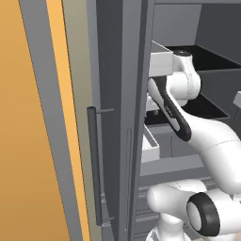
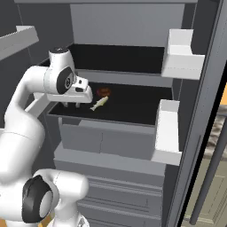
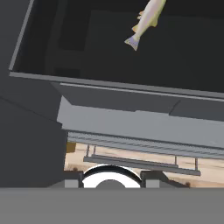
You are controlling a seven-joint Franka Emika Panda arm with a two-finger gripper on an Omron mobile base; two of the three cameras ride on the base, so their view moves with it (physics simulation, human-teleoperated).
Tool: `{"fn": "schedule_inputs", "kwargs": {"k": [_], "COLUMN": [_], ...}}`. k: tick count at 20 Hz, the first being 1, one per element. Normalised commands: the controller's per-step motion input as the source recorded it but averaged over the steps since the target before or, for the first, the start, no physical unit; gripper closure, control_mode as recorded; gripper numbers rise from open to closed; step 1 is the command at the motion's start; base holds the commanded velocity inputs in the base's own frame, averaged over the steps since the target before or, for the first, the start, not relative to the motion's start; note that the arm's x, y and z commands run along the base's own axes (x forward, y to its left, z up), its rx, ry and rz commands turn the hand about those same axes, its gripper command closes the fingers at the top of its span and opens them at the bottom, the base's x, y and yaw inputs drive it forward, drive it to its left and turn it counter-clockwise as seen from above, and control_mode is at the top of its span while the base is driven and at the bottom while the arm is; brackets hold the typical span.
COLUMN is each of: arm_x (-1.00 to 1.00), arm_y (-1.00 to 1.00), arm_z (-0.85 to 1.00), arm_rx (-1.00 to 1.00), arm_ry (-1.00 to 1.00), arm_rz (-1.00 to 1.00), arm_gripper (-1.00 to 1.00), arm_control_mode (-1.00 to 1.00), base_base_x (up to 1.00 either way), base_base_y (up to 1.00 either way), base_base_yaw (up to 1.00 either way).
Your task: Take the fish from the fridge and place it on the digital scale on the counter by the fridge. Wait a few seconds for a reading, then move it to the plate on the dining counter.
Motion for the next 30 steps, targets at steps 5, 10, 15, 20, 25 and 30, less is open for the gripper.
{"fn": "schedule_inputs", "kwargs": {"k": [5,10,15,20,25,30], "arm_x": [0.04,0.00,0.11,0.23,0.29,0.44], "arm_y": [0.00,-0.23,-0.15,0.00,0.00,0.01], "arm_z": [-0.15,-0.30,-0.09,0.00,0.00,-0.09], "arm_rx": [0.00,0.07,0.15,0.03,-0.02,-0.08], "arm_ry": [-0.10,-0.06,-0.20,-0.27,-0.07,0.00], "arm_rz": [0.00,0.00,0.00,0.00,0.00,0.00], "arm_gripper": [-1.00,-1.00,-1.00,-1.00,-1.00,-1.00], "arm_control_mode": [-1.00,-1.00,-1.00,-1.00,-1.00,-1.00], "base_base_x": [0.00,0.00,0.00,0.00,0.00,0.00], "base_base_y": [0.00,0.00,0.00,0.00,0.00,0.00], "base_base_yaw": [0.00,0.00,0.00,0.00,0.00,0.00]}}
